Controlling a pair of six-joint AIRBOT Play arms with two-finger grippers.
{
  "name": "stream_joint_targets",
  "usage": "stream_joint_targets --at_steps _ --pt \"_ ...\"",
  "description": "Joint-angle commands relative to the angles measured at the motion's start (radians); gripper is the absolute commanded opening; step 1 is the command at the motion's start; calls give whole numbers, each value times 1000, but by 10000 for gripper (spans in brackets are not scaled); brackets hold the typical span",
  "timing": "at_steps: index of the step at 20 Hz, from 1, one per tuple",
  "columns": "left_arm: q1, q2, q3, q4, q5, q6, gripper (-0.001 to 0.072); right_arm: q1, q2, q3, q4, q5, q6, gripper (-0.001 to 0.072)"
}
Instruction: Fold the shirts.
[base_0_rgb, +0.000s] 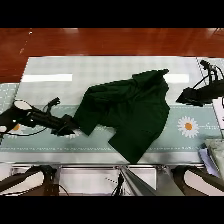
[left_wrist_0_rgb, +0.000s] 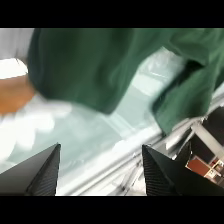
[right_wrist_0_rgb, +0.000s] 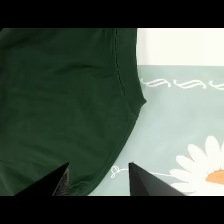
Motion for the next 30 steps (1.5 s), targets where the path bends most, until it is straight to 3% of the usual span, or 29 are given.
stream_joint_targets --at_steps 1,2,3,6,7,8,13,14,15,16,20,22,30 --pt "-79 -53 -26 -96 167 5 577 0 9 -21 3 -19 -2 460" --pt "-91 -68 -26 -141 216 5 475 0 9 -21 3 -19 -2 459" --pt "-97 -79 -25 -183 254 5 320 0 9 -21 3 -18 -3 460" --pt "-98 -92 -25 -248 315 6 260 0 9 -21 -37 -26 -1 460" --pt "-97 -92 -25 -248 314 16 67 0 9 -21 -64 -27 -1 460" --pt "-96 -92 -25 -248 303 43 19 0 9 -23 -93 -26 -1 460" --pt "-95 -89 -24 -249 171 132 20 -31 9 -140 -66 -8 -6 459" --pt "-90 -88 -19 -249 116 157 61 -30 9 -161 -64 -8 -15 459" --pt "-71 -81 -13 -249 66 154 291 -29 9 -174 -63 -8 -23 459" --pt "-31 -64 -11 -249 17 145 435 -29 9 -180 -59 -10 -30 460" --pt "147 43 -13 -64 -59 87 438 -29 9 -181 -45 -42 -39 459" --pt "174 50 -15 42 -59 61 513 -29 9 -181 -11 -67 -39 459" --pt "27 -107 -11 -88 157 61 513 -29 9 -181 39 -86 -39 459"
